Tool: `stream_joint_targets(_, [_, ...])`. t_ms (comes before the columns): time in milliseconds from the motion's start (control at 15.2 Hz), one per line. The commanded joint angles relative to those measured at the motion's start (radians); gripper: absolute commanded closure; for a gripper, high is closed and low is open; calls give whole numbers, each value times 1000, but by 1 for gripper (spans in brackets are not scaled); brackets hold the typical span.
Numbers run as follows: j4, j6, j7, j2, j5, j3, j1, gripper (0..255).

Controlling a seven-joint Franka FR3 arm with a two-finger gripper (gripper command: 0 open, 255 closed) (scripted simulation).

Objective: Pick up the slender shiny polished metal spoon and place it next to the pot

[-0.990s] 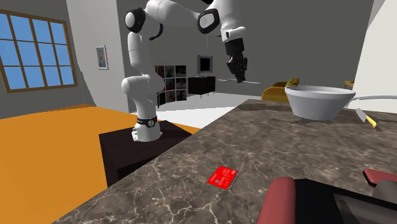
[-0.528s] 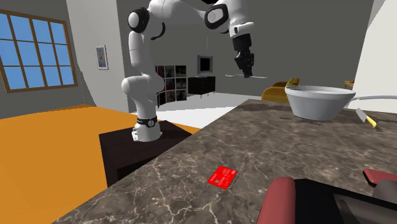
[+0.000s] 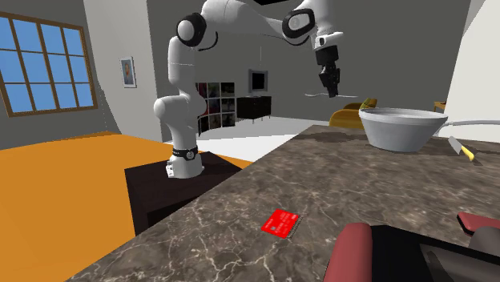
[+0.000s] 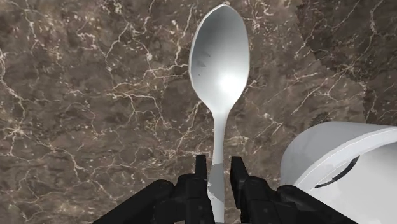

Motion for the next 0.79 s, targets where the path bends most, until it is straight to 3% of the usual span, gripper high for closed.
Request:
stream_joint_targets(0, [83, -25, 55, 66, -45, 14, 34, 255])
stream_joint_targets(264, [286, -91, 148, 222, -139, 25, 126, 255])
stream_joint_targets(462, [500, -170, 203, 368, -211, 20, 223, 255])
stream_joint_targets(726, [425, -109, 208, 355, -207, 17, 211, 255])
